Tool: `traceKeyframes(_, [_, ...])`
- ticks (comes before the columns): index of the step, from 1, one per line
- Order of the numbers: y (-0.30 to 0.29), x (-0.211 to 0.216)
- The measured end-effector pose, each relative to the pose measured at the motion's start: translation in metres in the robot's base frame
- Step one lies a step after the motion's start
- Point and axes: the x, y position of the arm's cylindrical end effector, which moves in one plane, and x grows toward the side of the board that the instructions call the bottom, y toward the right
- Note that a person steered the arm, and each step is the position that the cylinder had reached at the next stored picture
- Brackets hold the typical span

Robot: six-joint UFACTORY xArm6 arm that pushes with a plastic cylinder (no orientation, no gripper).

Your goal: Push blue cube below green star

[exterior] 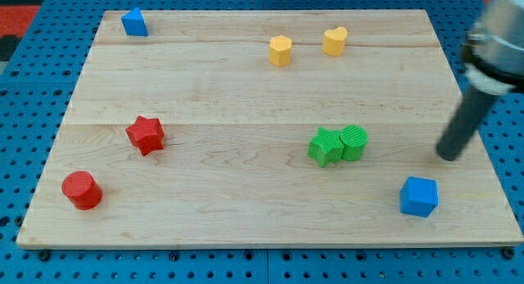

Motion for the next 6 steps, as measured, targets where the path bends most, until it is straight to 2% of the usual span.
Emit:
traceKeyframes(1, [0.021,0.067])
traceKeyframes(2, [-0.046,0.084])
traceKeyframes(3, [-0.145,0.078])
traceKeyframes(4, [-0.151,0.072])
traceKeyframes(6, [-0.118,0.076])
